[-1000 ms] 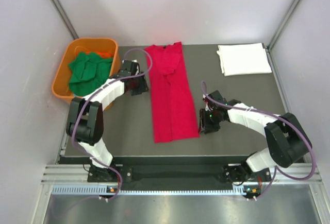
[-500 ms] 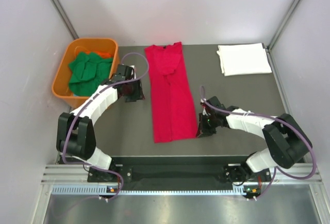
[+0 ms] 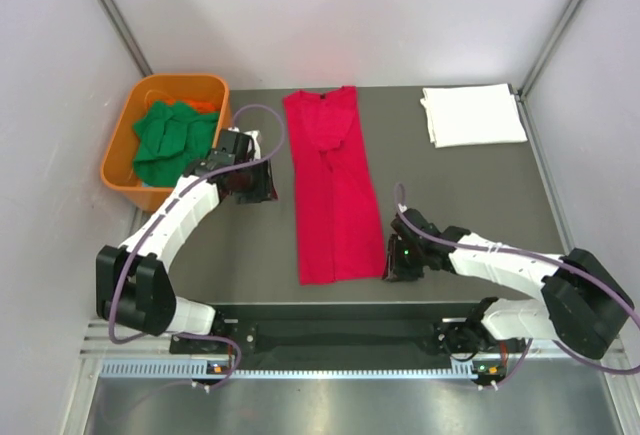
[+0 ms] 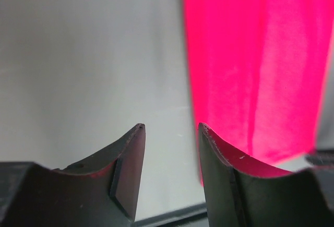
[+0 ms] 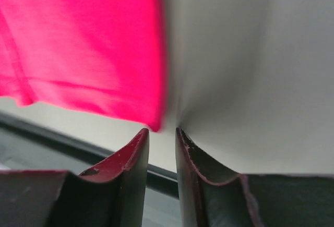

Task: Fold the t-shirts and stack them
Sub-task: Fold the tshirt

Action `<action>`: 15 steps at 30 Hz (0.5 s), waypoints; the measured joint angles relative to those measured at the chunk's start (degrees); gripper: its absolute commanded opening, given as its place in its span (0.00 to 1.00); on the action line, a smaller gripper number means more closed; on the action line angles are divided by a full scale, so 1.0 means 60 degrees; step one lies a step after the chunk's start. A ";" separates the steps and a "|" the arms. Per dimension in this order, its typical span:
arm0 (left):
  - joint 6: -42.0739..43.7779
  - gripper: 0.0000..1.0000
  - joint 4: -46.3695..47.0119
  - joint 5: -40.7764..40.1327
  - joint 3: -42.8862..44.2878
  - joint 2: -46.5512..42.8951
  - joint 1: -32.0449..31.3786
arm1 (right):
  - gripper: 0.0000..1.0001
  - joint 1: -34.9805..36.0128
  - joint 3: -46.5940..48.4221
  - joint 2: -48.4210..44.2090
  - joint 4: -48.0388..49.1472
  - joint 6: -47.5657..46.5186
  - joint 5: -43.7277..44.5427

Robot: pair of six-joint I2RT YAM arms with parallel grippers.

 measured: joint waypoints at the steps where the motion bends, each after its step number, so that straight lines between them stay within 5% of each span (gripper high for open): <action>1: -0.0073 0.50 0.0091 0.0259 -0.0142 -0.0142 -0.0036 | 0.28 0.0011 0.0098 -0.0040 -0.0306 -0.0004 0.0229; 7: -0.0805 0.51 0.0747 0.1362 -0.1552 -0.0517 -0.0233 | 0.25 0.0055 0.1373 -0.0044 -0.1916 -0.0182 0.1472; 15: -0.1971 0.51 0.1865 0.2091 -0.3362 -0.0506 -0.0463 | 0.21 0.0404 0.2280 0.0550 -0.2131 -0.0703 0.2036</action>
